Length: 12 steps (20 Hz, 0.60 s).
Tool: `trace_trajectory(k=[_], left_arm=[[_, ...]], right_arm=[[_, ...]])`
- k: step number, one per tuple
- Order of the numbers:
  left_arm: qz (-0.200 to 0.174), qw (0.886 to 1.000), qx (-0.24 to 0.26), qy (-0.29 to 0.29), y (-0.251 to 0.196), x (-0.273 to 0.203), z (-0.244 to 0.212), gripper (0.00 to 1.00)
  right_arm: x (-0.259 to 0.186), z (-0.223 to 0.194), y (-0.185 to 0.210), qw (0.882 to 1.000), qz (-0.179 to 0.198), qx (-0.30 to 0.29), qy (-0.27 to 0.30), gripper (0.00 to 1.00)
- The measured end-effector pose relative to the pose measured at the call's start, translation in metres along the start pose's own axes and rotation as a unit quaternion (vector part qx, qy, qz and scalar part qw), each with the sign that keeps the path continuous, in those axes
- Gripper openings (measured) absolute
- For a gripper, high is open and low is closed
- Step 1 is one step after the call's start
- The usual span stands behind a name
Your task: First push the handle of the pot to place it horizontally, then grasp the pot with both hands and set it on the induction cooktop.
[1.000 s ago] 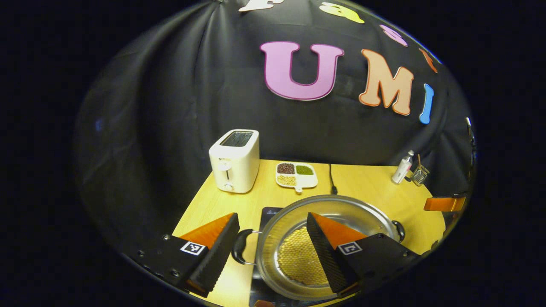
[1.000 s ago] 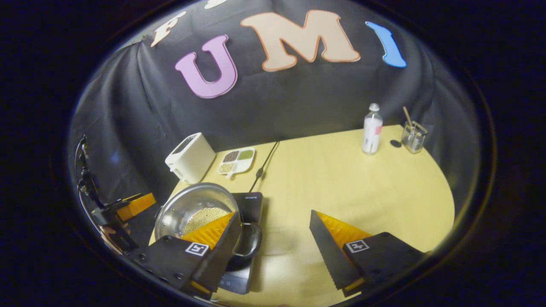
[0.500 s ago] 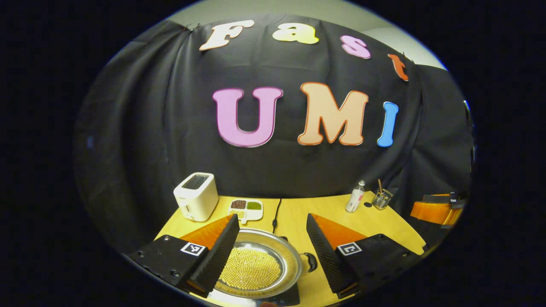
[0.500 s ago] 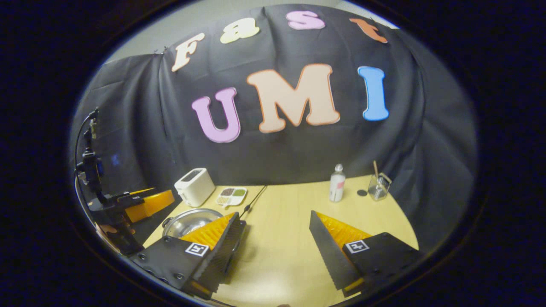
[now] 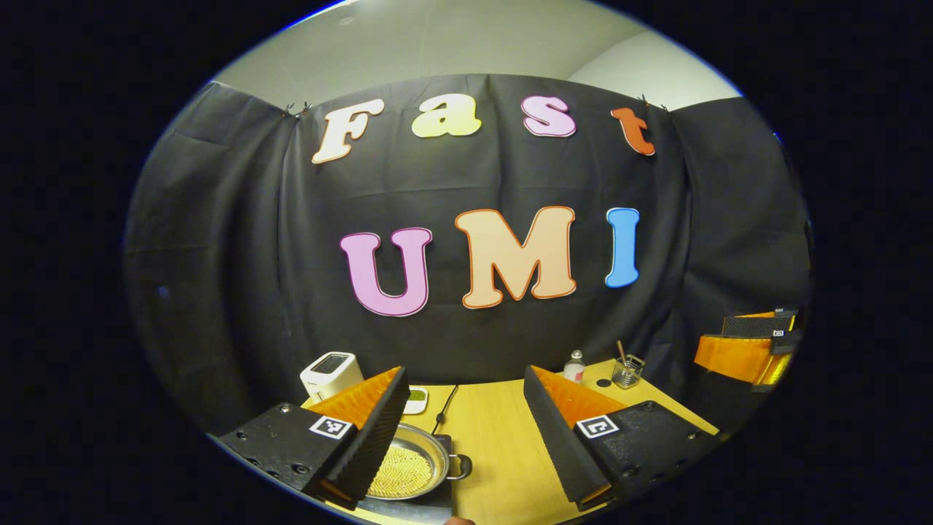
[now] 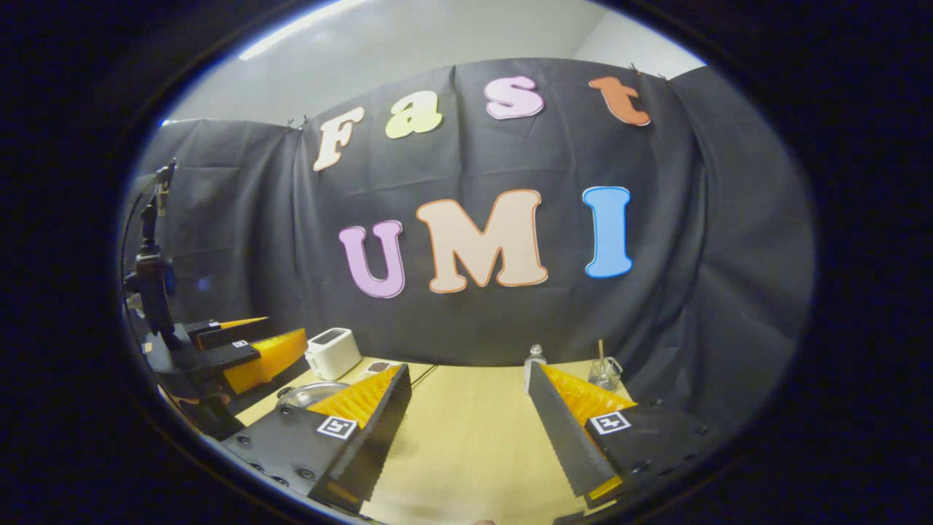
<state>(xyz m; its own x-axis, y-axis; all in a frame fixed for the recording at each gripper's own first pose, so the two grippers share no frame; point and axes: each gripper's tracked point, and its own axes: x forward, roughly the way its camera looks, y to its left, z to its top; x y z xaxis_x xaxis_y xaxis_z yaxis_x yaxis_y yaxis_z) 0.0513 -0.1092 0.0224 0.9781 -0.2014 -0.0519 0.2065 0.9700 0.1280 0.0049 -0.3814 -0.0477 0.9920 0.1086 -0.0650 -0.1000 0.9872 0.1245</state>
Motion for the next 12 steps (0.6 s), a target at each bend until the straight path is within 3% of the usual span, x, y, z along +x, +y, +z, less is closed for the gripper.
trace_trajectory(k=[6,7,12], left_arm=[[-0.005,1.000,0.023,-0.009,-0.051,-0.030,0.007,0.98],[-0.006,1.000,0.027,-0.010,-0.057,-0.035,0.005,0.98],[-0.007,1.000,0.025,0.005,-0.074,-0.051,-0.010,0.97]], right_arm=[[-0.047,-0.003,-0.039,1.000,-0.014,-0.007,-0.010,0.92],[-0.052,-0.006,-0.041,1.000,-0.012,-0.003,-0.008,0.99],[-0.077,-0.008,-0.056,1.000,-0.020,-0.009,-0.011,0.92]])
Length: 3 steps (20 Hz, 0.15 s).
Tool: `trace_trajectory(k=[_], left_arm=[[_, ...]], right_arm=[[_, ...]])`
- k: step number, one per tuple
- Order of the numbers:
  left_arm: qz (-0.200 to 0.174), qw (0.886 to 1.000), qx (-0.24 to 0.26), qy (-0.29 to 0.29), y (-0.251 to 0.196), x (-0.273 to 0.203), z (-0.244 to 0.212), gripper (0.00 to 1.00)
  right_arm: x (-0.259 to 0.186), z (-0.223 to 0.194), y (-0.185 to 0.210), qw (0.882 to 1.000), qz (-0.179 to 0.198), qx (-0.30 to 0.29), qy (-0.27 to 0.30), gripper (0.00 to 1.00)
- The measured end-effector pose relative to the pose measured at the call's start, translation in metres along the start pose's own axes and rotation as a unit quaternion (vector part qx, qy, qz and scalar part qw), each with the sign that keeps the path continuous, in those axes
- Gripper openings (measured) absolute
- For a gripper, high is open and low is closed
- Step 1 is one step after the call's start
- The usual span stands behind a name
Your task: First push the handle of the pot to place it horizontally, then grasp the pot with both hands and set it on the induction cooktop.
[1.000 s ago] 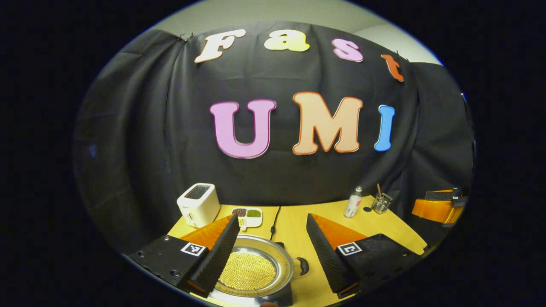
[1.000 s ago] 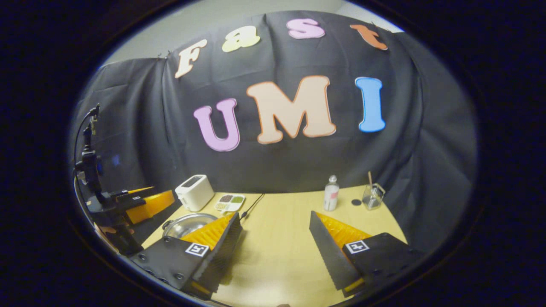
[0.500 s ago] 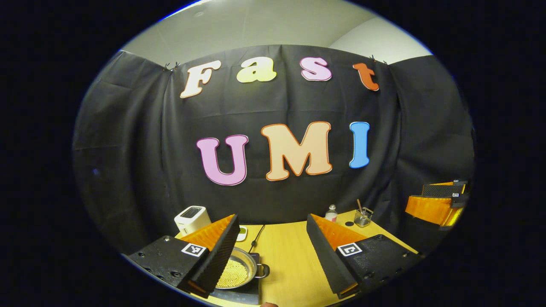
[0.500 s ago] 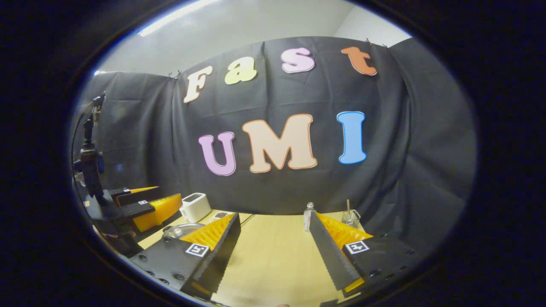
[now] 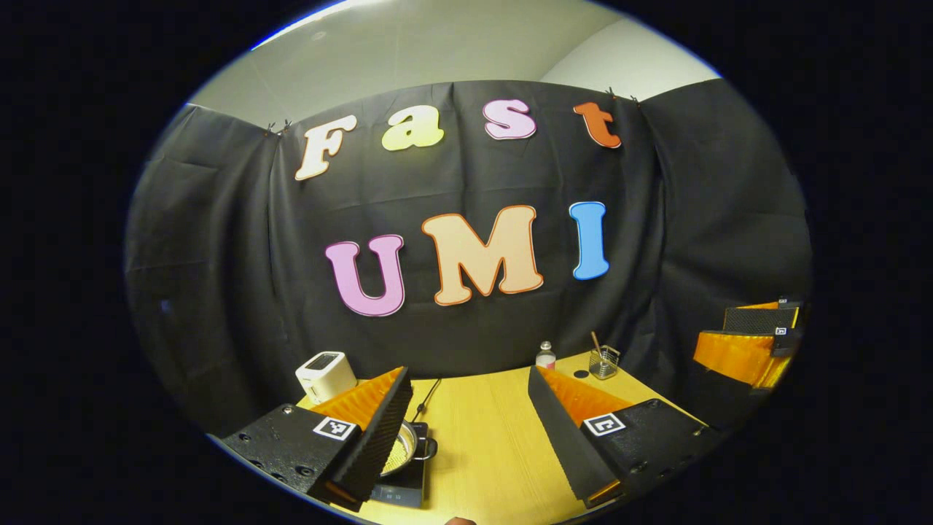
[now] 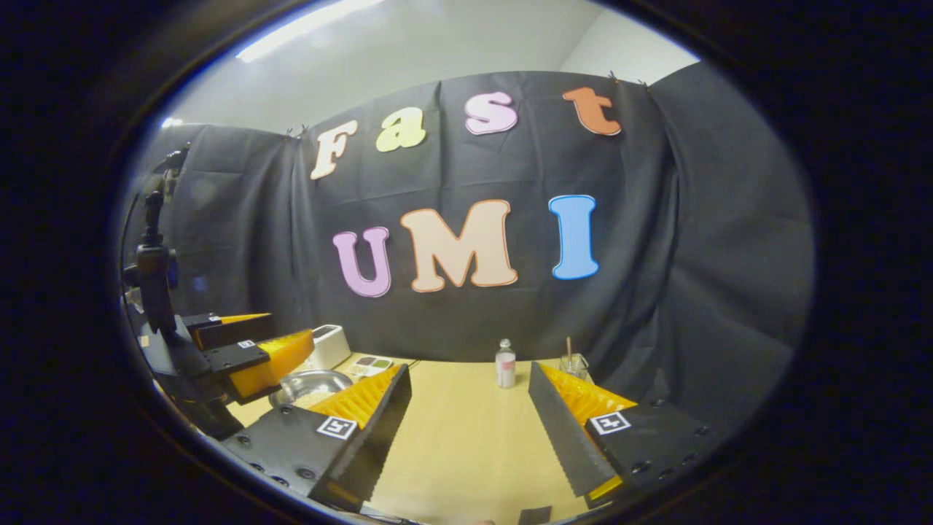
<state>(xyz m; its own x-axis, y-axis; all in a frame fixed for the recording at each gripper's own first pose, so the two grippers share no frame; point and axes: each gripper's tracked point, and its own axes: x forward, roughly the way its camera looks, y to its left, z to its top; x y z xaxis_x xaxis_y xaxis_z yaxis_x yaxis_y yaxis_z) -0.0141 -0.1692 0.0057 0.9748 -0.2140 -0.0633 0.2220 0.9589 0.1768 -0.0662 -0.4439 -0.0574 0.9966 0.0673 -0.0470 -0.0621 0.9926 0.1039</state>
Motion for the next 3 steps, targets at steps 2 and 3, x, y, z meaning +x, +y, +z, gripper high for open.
trace_trajectory(k=[2,3], left_arm=[[0.003,1.000,0.000,0.004,0.0006,-0.0063,-0.0032,0.98],[0.006,1.000,0.002,0.006,0.0023,-0.0063,-0.0057,0.98]], right_arm=[[-0.0069,0.0020,-0.0020,1.000,-0.002,0.000,-0.003,0.92],[-0.0088,0.0033,-0.0029,1.000,-0.003,0.001,-0.004,0.92]])
